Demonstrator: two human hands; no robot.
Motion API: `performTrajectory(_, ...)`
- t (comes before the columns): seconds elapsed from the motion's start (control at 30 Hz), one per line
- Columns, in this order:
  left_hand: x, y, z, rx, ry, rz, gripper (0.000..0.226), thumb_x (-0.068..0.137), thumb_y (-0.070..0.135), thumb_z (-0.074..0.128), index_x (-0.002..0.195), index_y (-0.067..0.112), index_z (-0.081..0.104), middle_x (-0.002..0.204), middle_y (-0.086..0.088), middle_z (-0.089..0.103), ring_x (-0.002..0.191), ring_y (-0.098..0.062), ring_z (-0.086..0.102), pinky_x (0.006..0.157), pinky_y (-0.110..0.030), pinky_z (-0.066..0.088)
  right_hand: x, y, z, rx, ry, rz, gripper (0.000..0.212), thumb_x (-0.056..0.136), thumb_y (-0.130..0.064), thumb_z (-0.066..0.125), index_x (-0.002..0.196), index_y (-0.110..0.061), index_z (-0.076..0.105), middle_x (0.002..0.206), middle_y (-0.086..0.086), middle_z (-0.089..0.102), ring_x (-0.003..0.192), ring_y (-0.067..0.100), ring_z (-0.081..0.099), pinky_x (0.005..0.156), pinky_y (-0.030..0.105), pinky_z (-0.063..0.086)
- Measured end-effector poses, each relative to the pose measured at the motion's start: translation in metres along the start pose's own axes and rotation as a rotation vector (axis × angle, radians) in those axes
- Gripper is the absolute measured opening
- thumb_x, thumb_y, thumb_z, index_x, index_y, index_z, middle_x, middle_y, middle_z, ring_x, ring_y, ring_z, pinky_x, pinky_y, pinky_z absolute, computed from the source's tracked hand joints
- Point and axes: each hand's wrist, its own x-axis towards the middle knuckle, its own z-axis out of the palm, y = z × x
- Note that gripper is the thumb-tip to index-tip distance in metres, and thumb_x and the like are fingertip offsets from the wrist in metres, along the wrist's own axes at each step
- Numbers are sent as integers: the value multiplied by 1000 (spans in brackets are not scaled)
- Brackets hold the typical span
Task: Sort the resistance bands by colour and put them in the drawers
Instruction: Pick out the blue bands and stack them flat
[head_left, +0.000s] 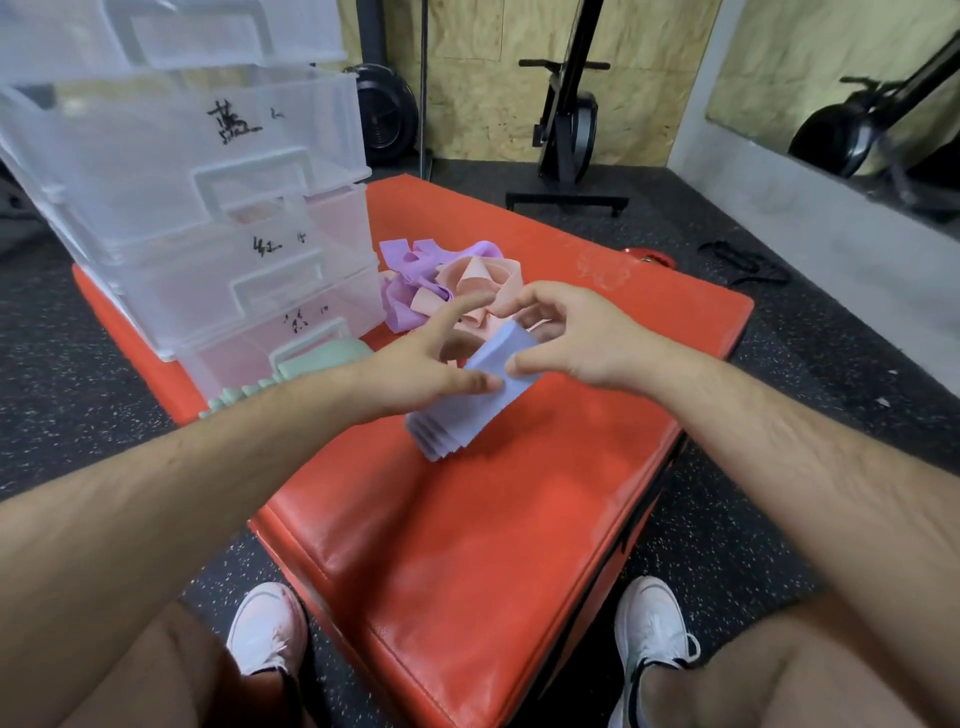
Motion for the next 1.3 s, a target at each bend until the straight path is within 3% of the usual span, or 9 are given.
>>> performTrajectory(0.27, 11, 13, -23, -121, 107, -5, 60, 82, 12, 78, 126, 44, 52, 119, -3, 66, 95, -15, 70, 84, -31, 57, 46, -19, -14, 174, 96, -117, 47, 73, 1, 81, 113, -21, 67, 110, 4, 71, 103, 19, 70, 94, 34, 57)
performTrajectory(0.43, 20, 16, -57, -111, 333, -91, 70, 72, 26, 81, 129, 48, 46, 102, -12, 70, 89, -30, 69, 74, -38, 57, 87, -16, -3, 487, 116, -40, 26, 93, -7, 61, 114, -21, 68, 113, 5, 67, 92, 14, 68, 78, 26, 57)
performTrajectory(0.53, 22, 13, -73, -120, 462, -166, 63, 79, 17, 77, 125, 48, 48, 98, -8, 67, 80, -21, 67, 62, -29, 50, 118, 3, 20, 194, 209, -25, 25, 94, -14, 54, 109, -26, 70, 111, 0, 71, 94, 13, 69, 72, 20, 52)
performTrajectory(0.63, 24, 4, -83, -110, 505, -221, 60, 79, 16, 75, 121, 50, 48, 100, -12, 67, 83, -24, 69, 70, -34, 55, 147, 24, 45, -403, 163, -113, 31, 83, -41, 54, 113, -38, 64, 114, -12, 66, 114, 17, 57, 94, 38, 48)
performTrajectory(0.8, 28, -6, -88, -117, 511, -254, 63, 77, 15, 75, 125, 46, 49, 99, -11, 68, 84, -22, 70, 77, -37, 58, 183, 30, 80, -851, -132, 115, 72, 76, -66, 39, 142, -45, 25, 152, -1, 23, 144, 38, 13, 109, 61, 30)
performTrajectory(0.9, 27, -9, -91, -134, 514, -254, 62, 77, 14, 76, 120, 50, 50, 97, -10, 69, 83, -21, 71, 75, -36, 57, 197, 27, 92, -872, -181, 159, 69, 92, -46, 50, 153, -27, 23, 160, 12, 21, 146, 39, 20, 115, 57, 28)
performTrajectory(1.07, 26, -19, -104, -151, 531, -293, 63, 64, 25, 78, 113, 58, 53, 94, -8, 73, 83, -25, 73, 81, -50, 59, 216, 34, 108, -890, -177, 102, 52, 99, -46, 41, 150, -37, 33, 160, 3, 27, 146, 40, 19, 114, 56, 25)
performTrajectory(1.2, 26, -24, -110, -182, 552, -305, 63, 61, 26, 78, 111, 56, 55, 96, -8, 74, 83, -28, 73, 81, -56, 58, 214, 45, 98, -445, 26, 204, 38, 99, -30, 46, 135, -22, 55, 145, 6, 47, 116, 20, 41, 88, 24, 38)
performTrajectory(1.3, 29, -24, -109, -204, 553, -308, 63, 61, 26, 79, 113, 53, 56, 98, -9, 74, 84, -30, 74, 82, -58, 57, 211, 59, 76, -524, 155, 174, 41, 93, -29, 42, 129, -20, 61, 146, 10, 43, 129, 31, 42, 98, 41, 40)
